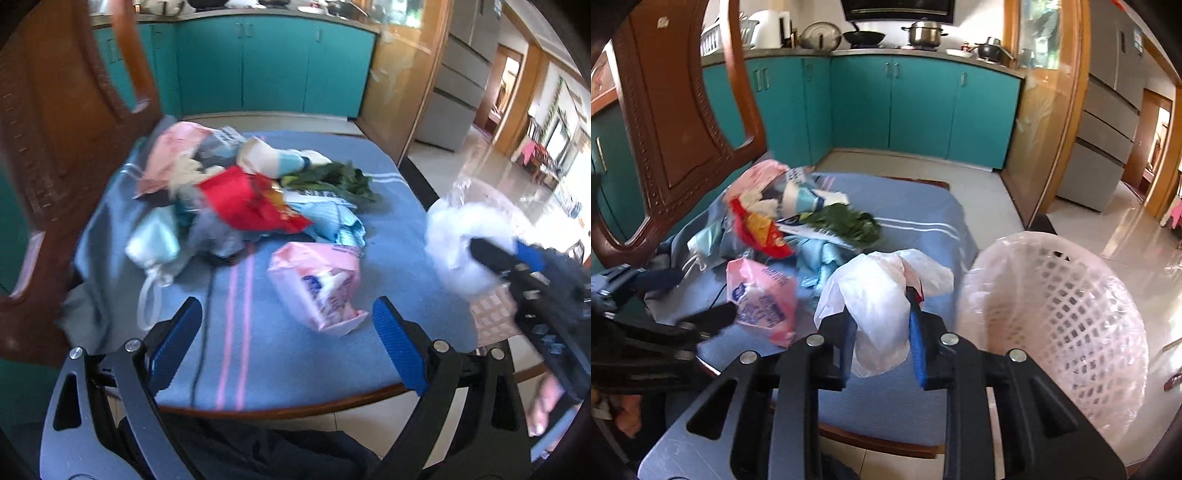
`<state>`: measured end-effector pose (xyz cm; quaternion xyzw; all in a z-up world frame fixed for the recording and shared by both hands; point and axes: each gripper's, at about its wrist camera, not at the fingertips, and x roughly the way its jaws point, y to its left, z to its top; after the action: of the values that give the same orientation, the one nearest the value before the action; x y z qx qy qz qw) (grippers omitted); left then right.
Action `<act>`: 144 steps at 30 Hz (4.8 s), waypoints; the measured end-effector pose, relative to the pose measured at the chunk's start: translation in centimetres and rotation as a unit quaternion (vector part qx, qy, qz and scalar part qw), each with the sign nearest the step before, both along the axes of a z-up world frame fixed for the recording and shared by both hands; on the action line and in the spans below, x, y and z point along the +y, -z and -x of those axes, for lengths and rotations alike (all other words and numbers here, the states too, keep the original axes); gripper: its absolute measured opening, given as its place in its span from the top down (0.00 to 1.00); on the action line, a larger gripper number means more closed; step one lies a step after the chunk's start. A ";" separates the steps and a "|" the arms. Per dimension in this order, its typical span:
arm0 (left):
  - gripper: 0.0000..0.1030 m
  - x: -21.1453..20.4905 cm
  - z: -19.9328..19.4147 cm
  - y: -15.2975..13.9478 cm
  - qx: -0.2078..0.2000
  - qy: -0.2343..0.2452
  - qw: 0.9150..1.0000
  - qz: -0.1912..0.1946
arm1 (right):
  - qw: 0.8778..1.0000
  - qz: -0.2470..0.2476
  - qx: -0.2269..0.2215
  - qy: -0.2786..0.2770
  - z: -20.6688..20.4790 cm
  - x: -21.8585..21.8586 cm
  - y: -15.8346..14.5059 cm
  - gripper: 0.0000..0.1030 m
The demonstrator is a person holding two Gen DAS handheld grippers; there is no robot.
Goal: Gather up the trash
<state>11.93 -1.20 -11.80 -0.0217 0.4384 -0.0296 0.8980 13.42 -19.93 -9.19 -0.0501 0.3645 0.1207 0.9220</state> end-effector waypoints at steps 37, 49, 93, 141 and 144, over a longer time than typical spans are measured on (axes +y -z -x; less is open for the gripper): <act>0.50 1.3 2.8 -1.1 -0.033 -0.007 0.999 -0.013 | 1.000 -0.022 0.006 0.005 0.0 0.0 -0.2 0.74; 0.50 1.4 3.6 -4.7 -0.069 -0.005 0.998 0.015 | 0.996 -0.038 -0.053 0.065 0.8 -4.8 -3.5 0.74; 0.14 -2.7 -5.4 -2.7 -0.068 -0.125 0.989 -0.050 | 0.986 -0.060 -0.009 0.158 -1.1 -13.0 0.3 0.58; 0.24 6.1 2.7 2.9 -0.002 -0.085 0.996 0.025 | 0.994 -0.036 0.105 -0.018 -8.3 8.1 7.3 0.77; 0.23 6.1 2.7 3.0 0.000 -0.086 0.996 0.026 | 0.993 -0.035 0.109 -0.013 -7.2 6.8 6.9 0.77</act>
<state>9.23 4.89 -14.79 -0.0829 0.4340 0.0365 0.8964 20.58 -13.14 -16.08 -0.0088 0.4576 0.1503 0.8763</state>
